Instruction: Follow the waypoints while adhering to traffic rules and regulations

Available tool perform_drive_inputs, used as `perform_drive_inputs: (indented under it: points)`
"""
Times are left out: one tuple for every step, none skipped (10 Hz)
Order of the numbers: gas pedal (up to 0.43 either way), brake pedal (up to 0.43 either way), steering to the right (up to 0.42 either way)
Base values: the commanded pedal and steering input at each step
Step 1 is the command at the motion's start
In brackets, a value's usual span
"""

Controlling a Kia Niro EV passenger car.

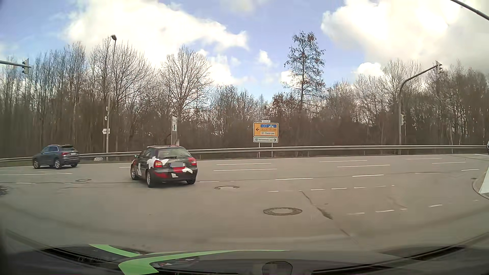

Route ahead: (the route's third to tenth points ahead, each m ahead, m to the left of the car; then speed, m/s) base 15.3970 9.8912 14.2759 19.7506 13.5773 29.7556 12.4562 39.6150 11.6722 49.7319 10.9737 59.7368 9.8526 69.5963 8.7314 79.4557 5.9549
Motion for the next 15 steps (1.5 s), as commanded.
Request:
perform_drive_inputs:
  points:
    - [0.098,0.0,-0.029]
    - [0.11,0.0,-0.039]
    - [0.11,0.0,-0.054]
    - [0.11,0.0,-0.078]
    - [0.11,0.0,-0.1]
    - [0.11,0.0,-0.126]
    - [0.11,0.0,-0.148]
    - [0.11,0.0,-0.177]
    - [0.098,0.0,-0.21]
    - [0.098,0.0,-0.244]
    - [0.098,0.0,-0.266]
    - [0.087,0.0,-0.293]
    - [0.087,0.0,-0.308]
    - [0.087,0.0,-0.323]
    - [0.079,0.0,-0.335]
